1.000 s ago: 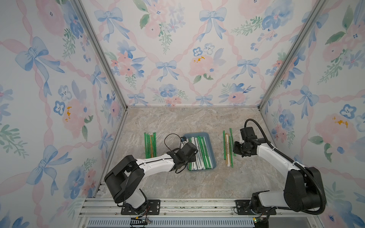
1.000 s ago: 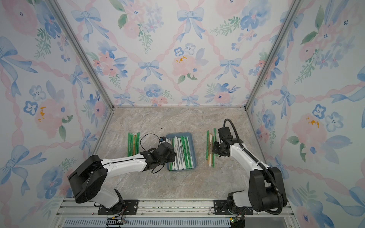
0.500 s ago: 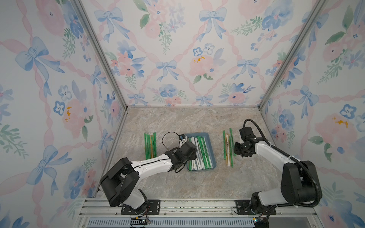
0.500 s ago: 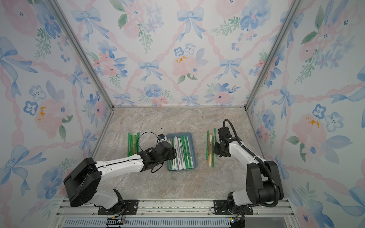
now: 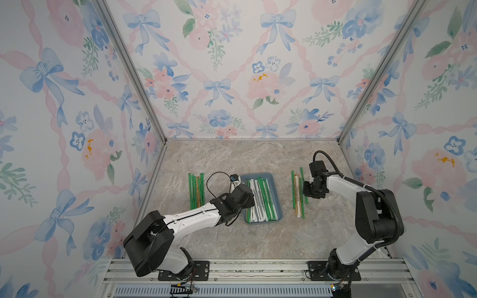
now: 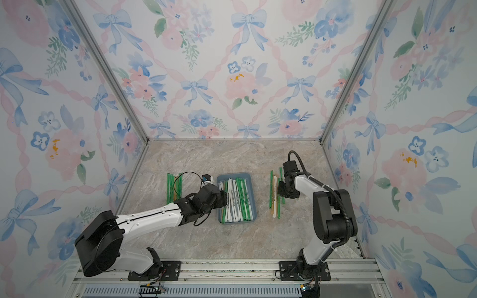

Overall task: Put the straws into the storage box
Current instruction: Pick up the straw from the center of the board.

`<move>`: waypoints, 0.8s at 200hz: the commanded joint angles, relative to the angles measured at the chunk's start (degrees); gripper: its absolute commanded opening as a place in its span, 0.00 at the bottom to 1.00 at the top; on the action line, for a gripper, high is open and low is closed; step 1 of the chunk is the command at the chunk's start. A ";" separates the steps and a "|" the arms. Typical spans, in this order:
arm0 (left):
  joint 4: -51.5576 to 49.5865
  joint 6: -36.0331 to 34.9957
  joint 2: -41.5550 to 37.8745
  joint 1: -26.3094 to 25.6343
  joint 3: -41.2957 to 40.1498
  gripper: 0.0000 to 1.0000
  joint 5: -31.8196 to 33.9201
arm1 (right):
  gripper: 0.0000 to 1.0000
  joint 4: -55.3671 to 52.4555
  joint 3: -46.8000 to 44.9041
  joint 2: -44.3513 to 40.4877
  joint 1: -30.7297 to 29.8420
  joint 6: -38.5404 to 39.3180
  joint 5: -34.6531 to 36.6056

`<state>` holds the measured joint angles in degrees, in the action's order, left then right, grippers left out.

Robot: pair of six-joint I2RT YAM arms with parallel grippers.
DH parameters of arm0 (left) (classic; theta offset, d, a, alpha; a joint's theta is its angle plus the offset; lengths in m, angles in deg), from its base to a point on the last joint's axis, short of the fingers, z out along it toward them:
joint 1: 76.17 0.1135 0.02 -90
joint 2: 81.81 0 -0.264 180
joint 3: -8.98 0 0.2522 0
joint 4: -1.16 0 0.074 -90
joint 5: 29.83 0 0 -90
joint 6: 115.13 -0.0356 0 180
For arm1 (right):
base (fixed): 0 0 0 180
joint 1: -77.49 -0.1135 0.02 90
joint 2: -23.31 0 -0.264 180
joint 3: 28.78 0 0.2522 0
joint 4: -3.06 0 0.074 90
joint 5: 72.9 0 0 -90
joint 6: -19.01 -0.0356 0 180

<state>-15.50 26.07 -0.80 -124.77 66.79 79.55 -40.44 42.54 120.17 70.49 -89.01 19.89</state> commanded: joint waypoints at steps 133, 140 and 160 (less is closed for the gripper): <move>-0.44 -1.28 -5.08 3.75 -4.27 0.76 1.52 | 0.09 -4.03 1.80 1.70 -0.82 2.10 4.15; -0.43 -1.34 -5.51 4.05 -4.49 0.76 1.62 | 0.08 -4.06 1.68 0.48 -0.82 1.71 3.91; -0.51 -2.66 -6.91 4.88 -6.37 0.76 2.77 | 0.07 -4.21 1.25 -4.07 -1.93 -0.21 2.90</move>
<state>-15.57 25.85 -5.63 -120.90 63.06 80.14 -42.63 44.55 122.44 69.90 -86.89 23.15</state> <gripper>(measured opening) 0.759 0.073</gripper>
